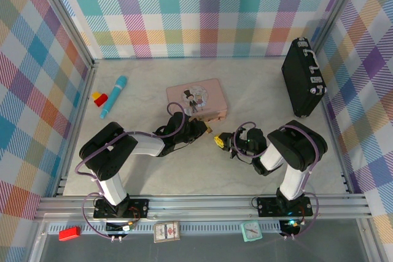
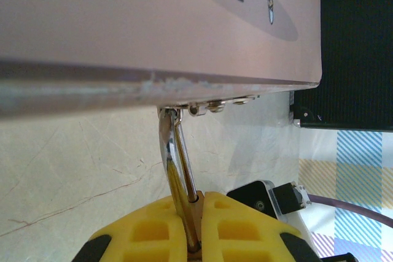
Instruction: Unlock the padlock with the key
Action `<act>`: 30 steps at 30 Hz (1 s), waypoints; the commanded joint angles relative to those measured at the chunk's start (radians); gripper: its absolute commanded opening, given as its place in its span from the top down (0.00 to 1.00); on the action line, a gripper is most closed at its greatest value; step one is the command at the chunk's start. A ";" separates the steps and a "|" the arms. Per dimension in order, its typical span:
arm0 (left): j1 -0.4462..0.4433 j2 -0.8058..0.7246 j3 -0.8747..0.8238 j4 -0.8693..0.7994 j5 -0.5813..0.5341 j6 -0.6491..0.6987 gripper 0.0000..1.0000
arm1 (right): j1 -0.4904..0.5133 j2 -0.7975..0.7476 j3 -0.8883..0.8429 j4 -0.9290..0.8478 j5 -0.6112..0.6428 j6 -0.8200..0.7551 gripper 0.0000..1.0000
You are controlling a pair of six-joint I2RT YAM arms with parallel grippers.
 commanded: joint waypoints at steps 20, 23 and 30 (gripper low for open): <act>-0.025 -0.039 -0.010 0.125 0.008 -0.055 0.94 | 0.005 0.020 0.019 0.063 0.002 0.027 1.00; -0.032 -0.038 -0.014 0.137 0.007 -0.057 0.94 | 0.005 0.023 0.020 0.063 0.003 0.029 1.00; -0.037 -0.037 -0.028 0.182 0.002 -0.069 0.94 | 0.005 0.028 0.026 0.063 -0.001 0.032 1.00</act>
